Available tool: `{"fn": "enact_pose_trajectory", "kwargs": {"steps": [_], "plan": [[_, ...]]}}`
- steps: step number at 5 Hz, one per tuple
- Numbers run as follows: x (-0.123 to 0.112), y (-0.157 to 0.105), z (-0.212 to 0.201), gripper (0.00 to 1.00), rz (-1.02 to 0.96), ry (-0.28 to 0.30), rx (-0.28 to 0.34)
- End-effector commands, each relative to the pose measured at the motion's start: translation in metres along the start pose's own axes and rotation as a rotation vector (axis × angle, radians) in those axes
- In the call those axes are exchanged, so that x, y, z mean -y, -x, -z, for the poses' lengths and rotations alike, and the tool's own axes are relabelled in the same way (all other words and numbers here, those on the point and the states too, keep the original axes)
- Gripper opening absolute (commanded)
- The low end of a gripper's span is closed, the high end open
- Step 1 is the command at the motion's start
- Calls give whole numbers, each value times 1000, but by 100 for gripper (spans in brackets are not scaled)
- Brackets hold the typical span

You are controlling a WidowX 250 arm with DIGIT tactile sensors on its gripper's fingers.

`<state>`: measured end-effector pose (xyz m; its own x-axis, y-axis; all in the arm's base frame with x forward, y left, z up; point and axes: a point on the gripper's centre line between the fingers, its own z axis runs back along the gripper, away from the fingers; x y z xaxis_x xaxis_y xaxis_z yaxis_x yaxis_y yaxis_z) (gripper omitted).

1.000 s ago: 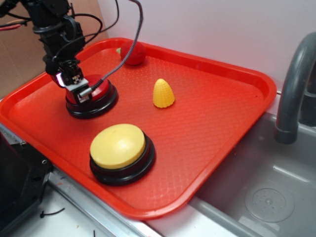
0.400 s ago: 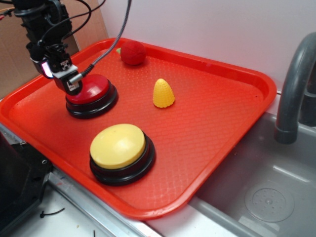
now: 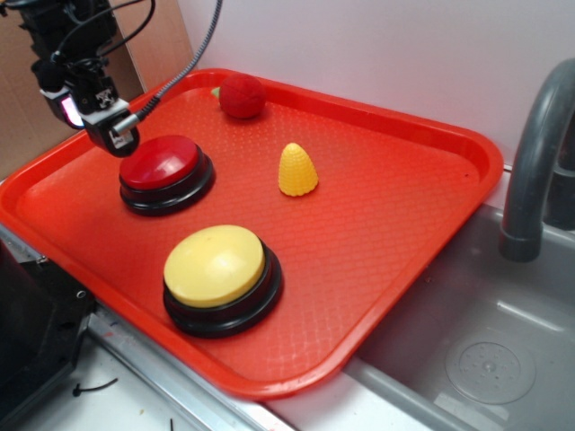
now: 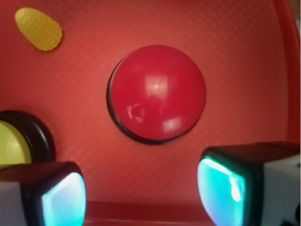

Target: Push the red button.

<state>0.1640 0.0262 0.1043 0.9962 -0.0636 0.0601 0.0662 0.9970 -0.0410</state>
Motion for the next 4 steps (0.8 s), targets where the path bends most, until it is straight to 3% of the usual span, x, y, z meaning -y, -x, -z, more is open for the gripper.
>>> {"fn": "enact_pose_trajectory", "kwargs": {"steps": [1, 4], "plan": [[8, -9, -23, 100, 28, -28, 54], [13, -12, -37, 100, -39, -67, 30]]}}
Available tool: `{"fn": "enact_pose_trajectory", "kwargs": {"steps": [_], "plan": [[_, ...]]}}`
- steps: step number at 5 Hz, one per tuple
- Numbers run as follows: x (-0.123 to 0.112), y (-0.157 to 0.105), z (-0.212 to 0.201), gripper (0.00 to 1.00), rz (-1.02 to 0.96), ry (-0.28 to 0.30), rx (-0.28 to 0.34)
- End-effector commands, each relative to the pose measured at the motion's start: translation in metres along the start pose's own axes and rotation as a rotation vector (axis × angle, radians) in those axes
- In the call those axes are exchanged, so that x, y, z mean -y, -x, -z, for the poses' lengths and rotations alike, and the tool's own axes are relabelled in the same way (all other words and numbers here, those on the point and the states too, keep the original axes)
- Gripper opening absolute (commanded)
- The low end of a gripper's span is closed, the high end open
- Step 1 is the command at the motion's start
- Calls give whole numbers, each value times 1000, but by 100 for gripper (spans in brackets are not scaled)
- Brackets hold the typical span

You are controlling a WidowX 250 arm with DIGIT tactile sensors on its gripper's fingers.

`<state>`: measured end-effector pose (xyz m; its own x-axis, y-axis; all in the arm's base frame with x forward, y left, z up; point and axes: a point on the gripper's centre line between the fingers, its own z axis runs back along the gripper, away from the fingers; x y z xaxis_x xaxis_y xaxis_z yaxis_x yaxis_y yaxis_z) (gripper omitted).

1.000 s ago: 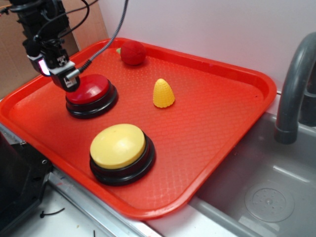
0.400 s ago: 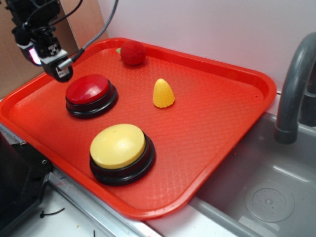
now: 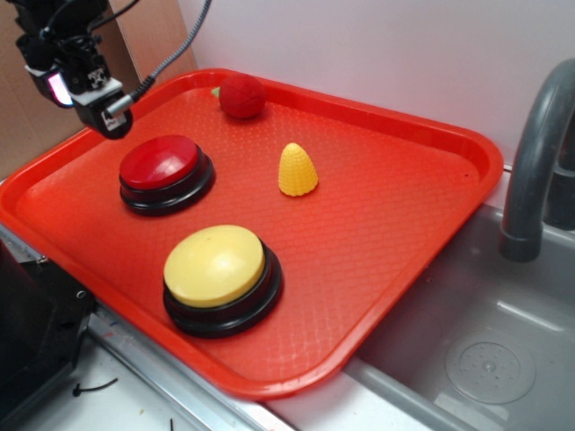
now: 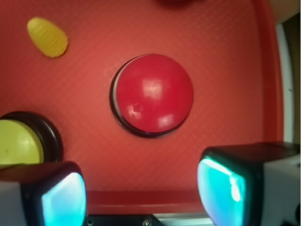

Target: Push the red button.

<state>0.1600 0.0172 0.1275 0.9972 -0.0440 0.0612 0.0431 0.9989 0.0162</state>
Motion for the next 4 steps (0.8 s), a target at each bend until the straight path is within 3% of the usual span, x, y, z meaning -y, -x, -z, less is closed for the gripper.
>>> {"fn": "enact_pose_trajectory", "kwargs": {"steps": [1, 3, 4], "plan": [[4, -20, -18, 100, -30, 5, 18], [10, -41, -27, 100, -30, -8, -2], [6, -44, -36, 100, -69, 6, 72]]}}
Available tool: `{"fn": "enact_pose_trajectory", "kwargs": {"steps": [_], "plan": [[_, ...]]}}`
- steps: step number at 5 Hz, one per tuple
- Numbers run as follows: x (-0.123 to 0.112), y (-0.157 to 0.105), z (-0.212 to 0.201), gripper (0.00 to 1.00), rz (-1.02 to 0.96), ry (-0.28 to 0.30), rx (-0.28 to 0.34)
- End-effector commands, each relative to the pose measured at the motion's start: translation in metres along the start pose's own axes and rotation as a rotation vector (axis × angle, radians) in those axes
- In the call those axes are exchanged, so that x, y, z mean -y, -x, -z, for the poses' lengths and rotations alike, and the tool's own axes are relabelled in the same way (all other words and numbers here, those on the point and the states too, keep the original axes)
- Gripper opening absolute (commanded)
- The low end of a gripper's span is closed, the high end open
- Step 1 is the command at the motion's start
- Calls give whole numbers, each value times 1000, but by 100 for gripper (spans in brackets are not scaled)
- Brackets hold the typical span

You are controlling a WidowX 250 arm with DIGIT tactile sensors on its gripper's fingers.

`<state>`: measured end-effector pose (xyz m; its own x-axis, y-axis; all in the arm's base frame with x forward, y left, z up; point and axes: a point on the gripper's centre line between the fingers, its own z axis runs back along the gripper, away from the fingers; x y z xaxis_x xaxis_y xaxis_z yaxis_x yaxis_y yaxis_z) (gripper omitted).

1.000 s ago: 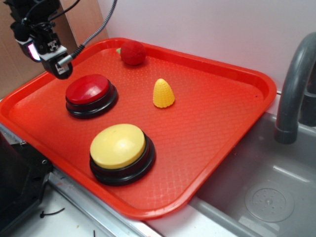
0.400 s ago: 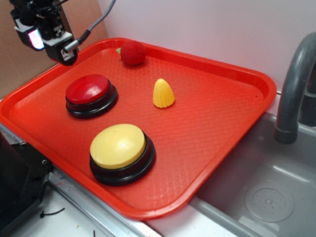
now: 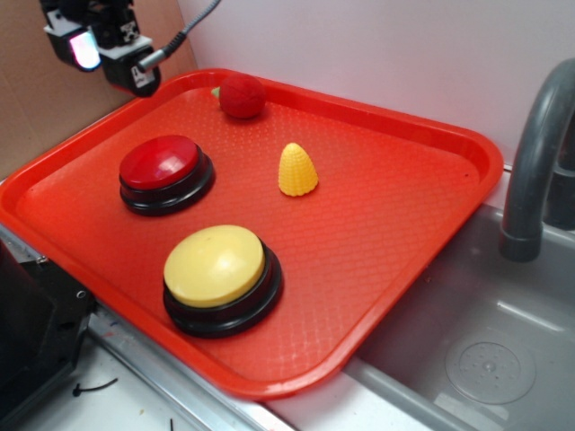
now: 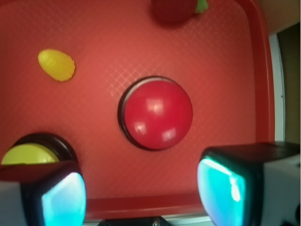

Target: Push the red button.

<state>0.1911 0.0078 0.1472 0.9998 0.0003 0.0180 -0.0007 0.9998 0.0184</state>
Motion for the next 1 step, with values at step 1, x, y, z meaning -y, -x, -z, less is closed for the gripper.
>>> {"fn": "enact_pose_trajectory", "kwargs": {"steps": [1], "plan": [[-6, -8, -22, 98, -30, 33, 133]]}}
